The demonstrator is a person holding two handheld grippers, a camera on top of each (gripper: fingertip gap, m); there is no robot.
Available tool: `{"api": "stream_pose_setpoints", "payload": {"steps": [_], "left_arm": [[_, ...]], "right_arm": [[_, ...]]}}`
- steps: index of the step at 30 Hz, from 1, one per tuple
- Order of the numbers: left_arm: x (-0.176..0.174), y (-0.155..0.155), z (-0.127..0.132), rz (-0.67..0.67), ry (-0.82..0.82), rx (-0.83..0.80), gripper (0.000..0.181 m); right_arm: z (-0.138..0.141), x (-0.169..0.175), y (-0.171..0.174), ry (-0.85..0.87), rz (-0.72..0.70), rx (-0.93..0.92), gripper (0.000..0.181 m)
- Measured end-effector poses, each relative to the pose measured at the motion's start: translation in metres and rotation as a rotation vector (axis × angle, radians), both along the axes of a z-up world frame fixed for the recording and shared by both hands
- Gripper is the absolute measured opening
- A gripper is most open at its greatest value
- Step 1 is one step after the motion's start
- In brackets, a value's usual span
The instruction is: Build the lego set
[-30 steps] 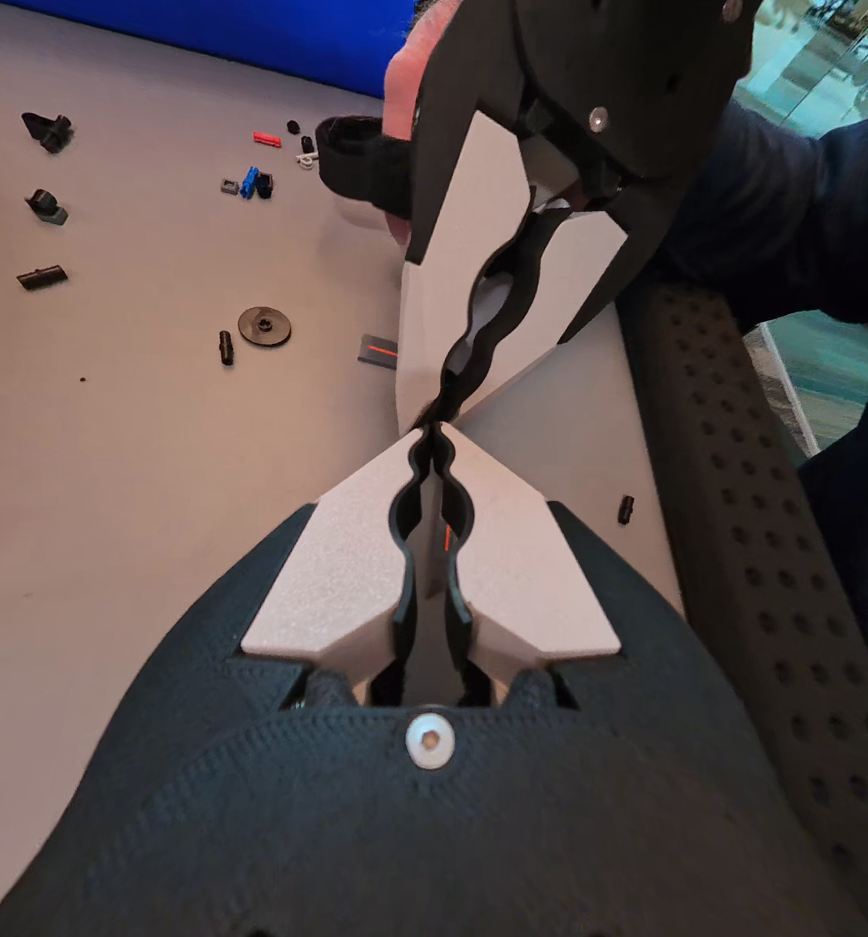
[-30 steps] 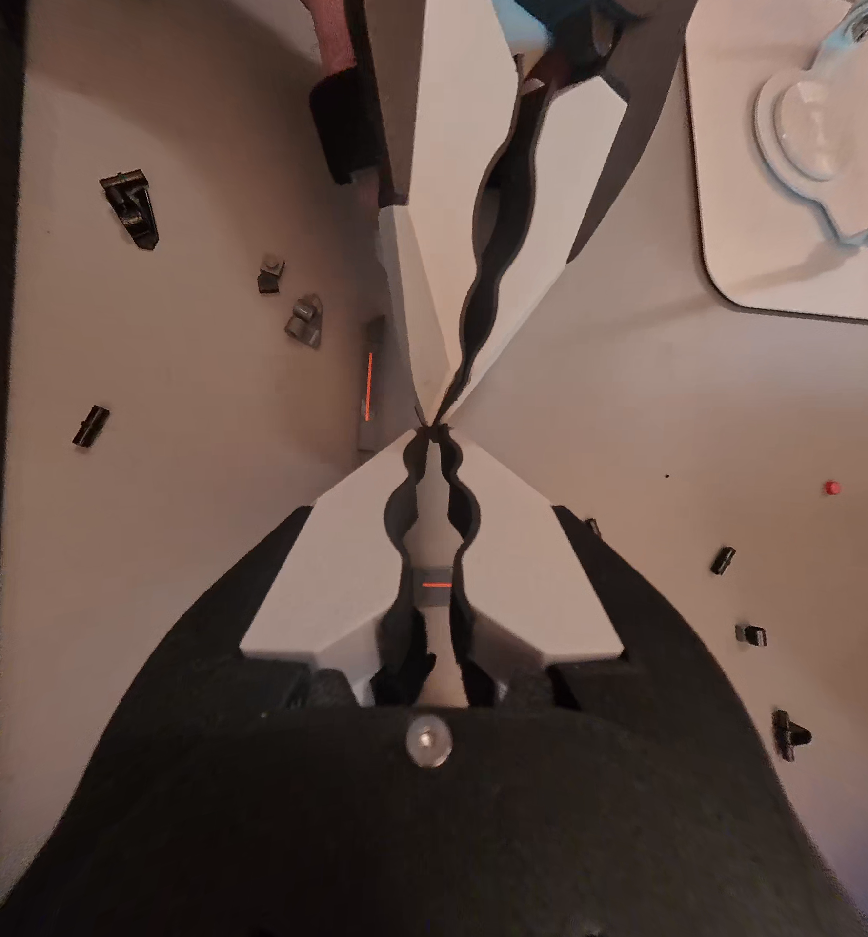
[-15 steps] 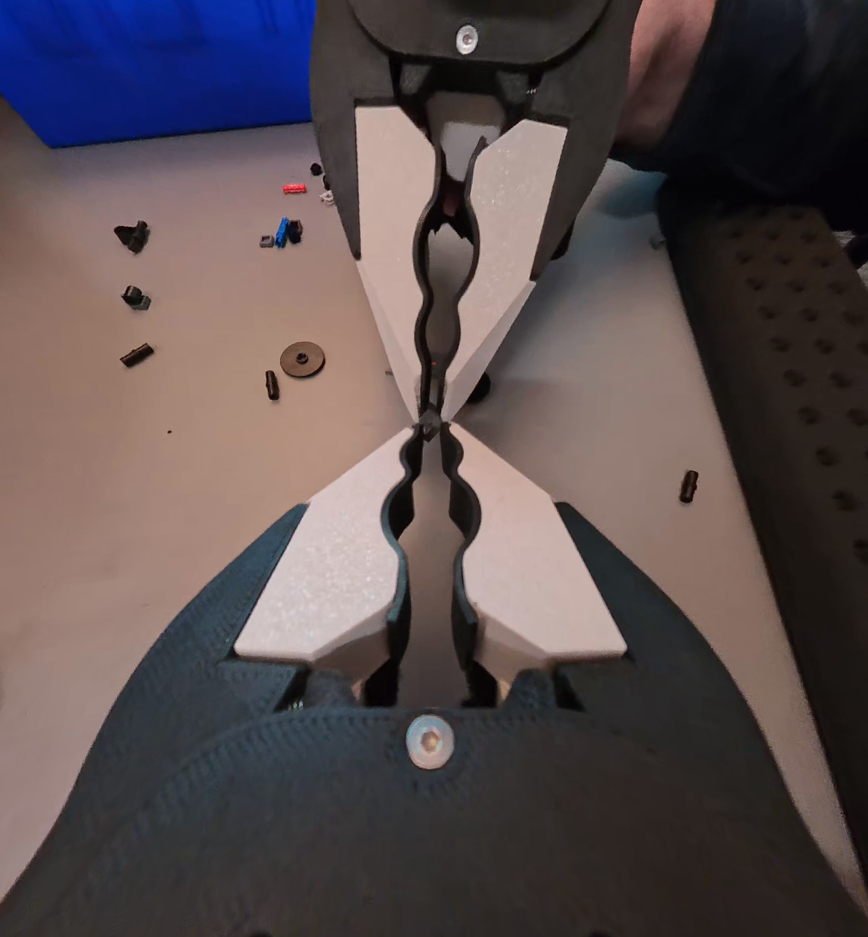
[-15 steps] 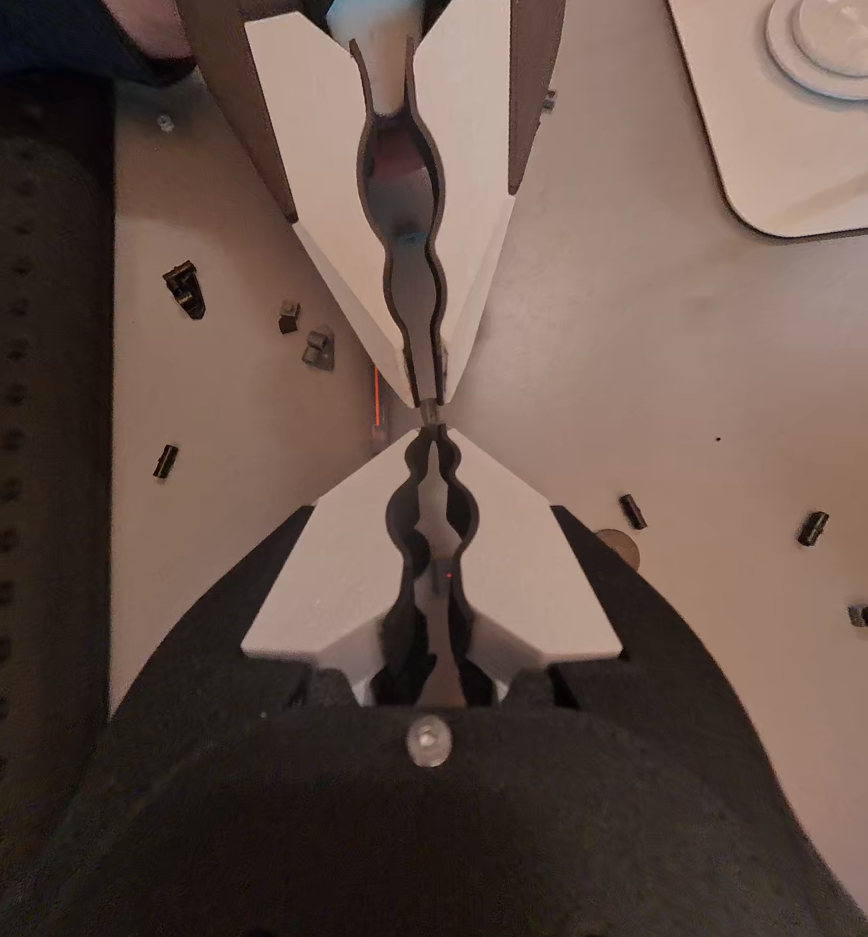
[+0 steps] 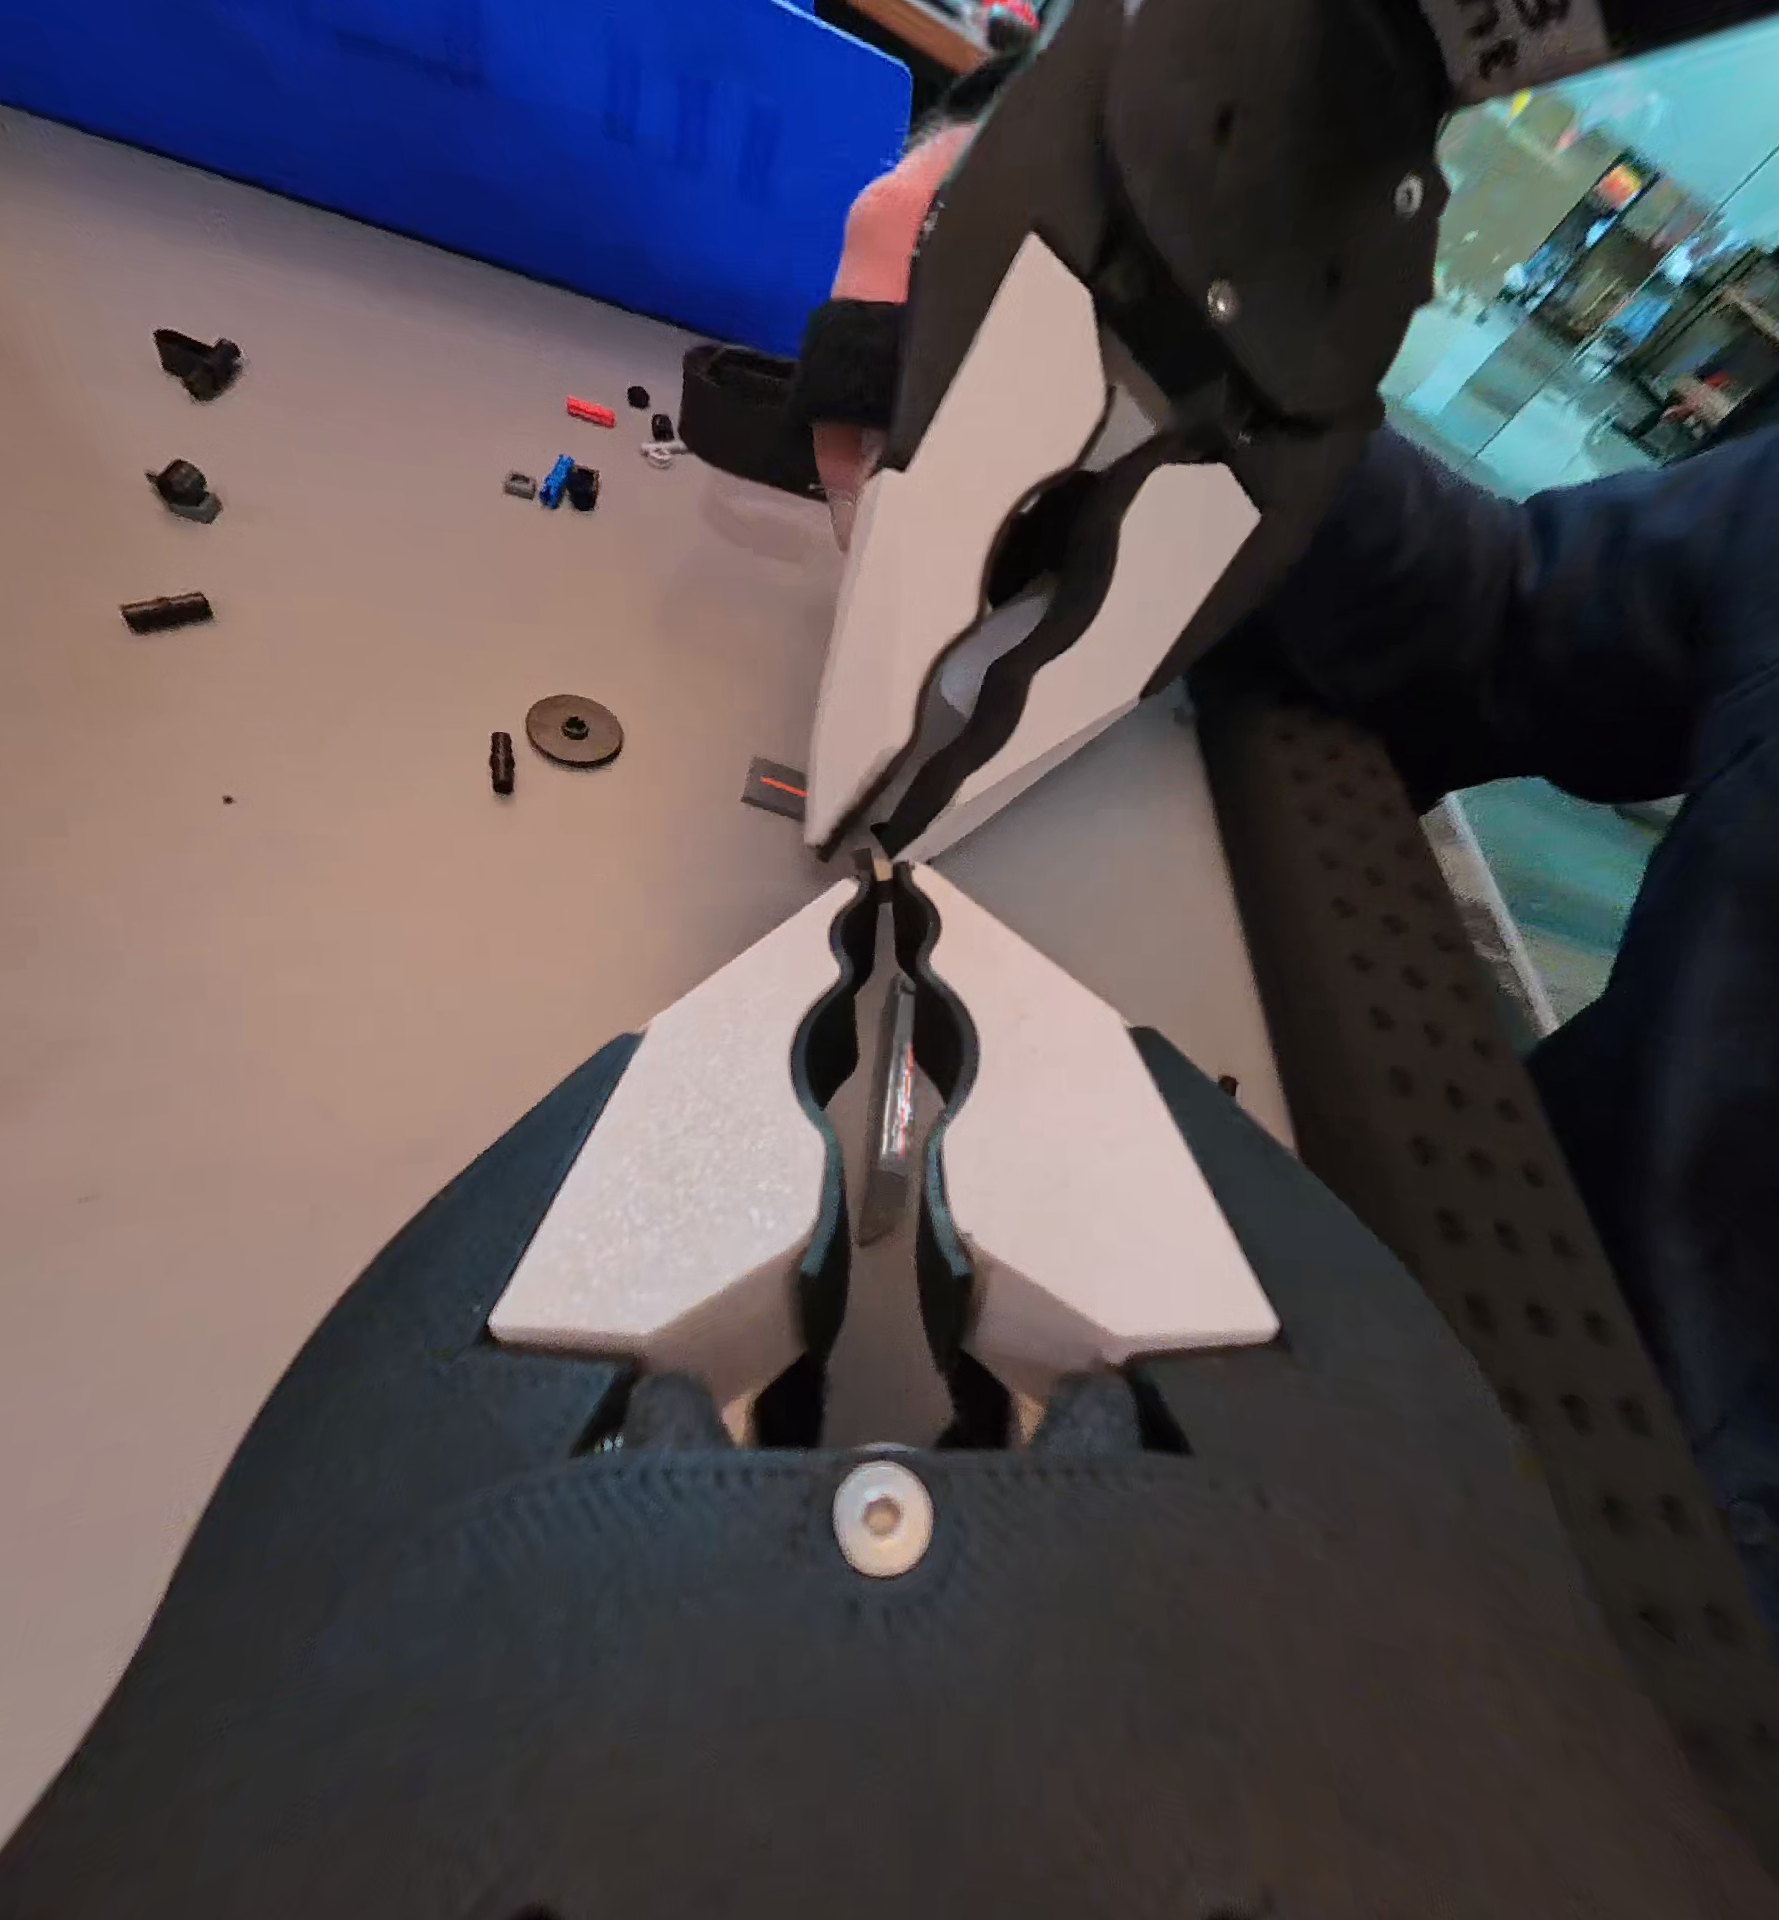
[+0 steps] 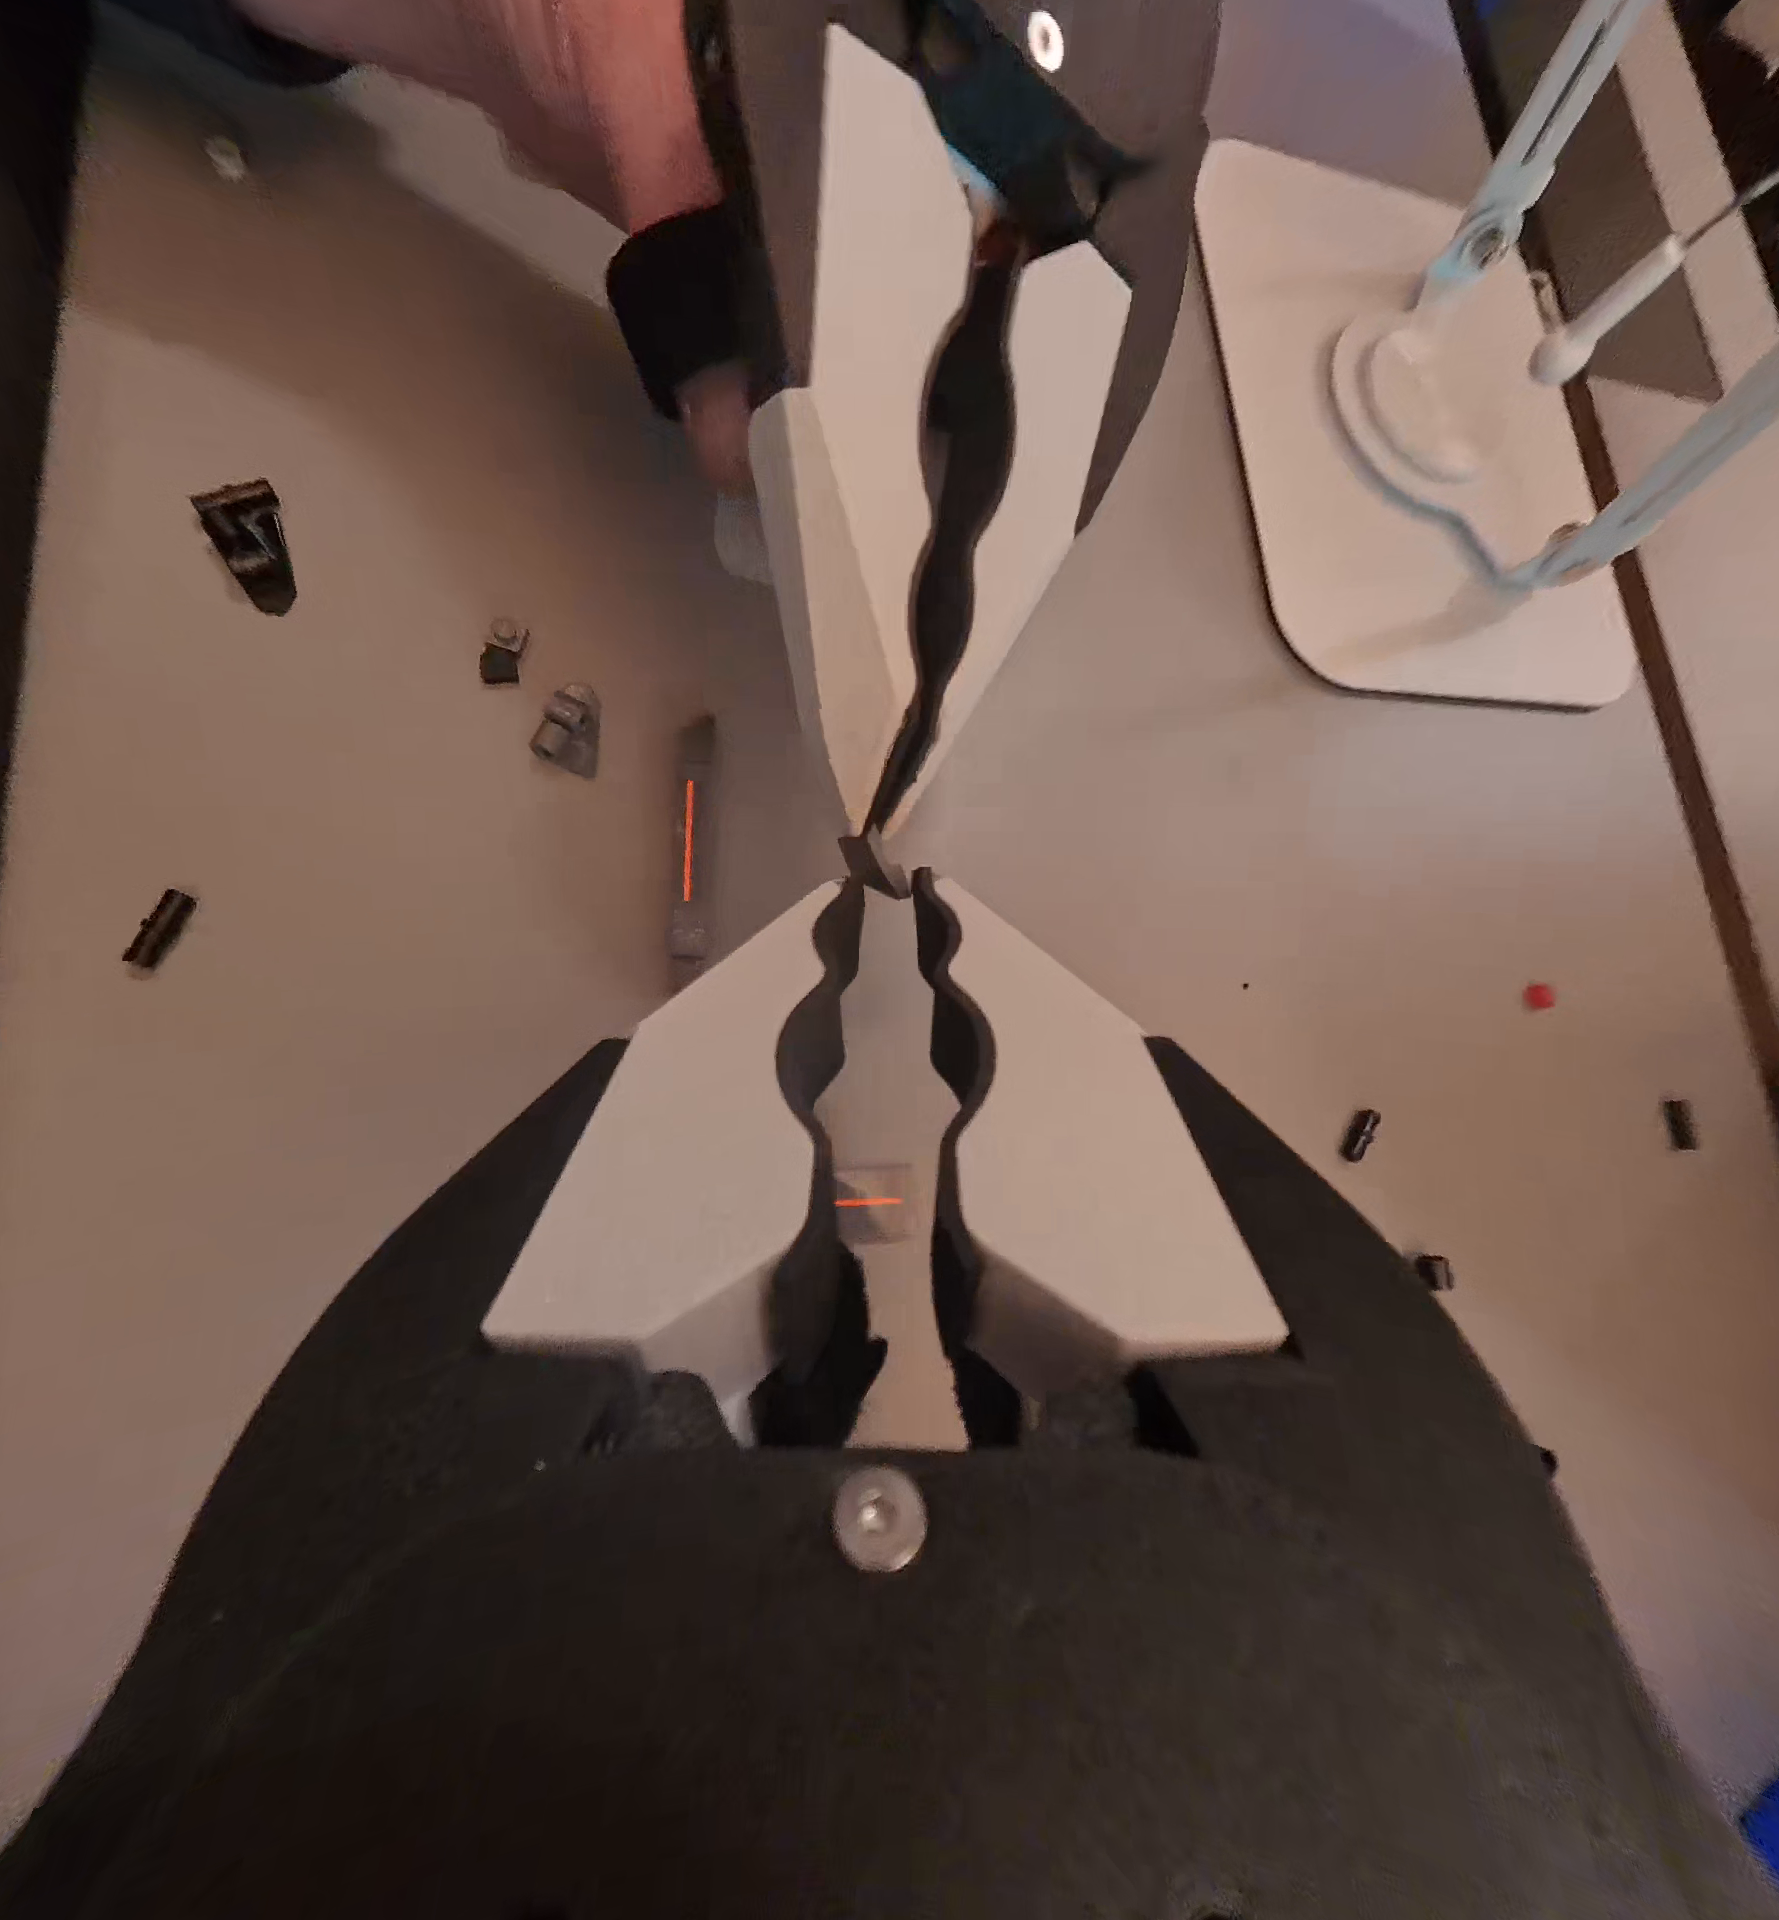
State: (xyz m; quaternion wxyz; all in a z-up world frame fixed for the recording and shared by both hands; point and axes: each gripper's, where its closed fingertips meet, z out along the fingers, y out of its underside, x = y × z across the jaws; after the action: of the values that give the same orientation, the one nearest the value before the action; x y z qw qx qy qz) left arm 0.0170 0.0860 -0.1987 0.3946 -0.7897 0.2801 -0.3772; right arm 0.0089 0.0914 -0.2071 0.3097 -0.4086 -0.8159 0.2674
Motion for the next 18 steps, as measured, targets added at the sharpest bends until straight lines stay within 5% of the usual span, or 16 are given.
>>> {"api": "stream_pose_setpoints", "payload": {"steps": [11,18], "left_arm": [[0.001,0.0,0.01,-0.005,-0.155,-0.071,0.001],[-0.001,0.002,0.007,0.018,-0.167,-0.107,0.001]], "right_arm": [[0.001,-0.003,0.003,0.07,0.032,0.241,0.011],[-0.001,0.001,0.004,0.031,0.027,0.203,0.001]]}}
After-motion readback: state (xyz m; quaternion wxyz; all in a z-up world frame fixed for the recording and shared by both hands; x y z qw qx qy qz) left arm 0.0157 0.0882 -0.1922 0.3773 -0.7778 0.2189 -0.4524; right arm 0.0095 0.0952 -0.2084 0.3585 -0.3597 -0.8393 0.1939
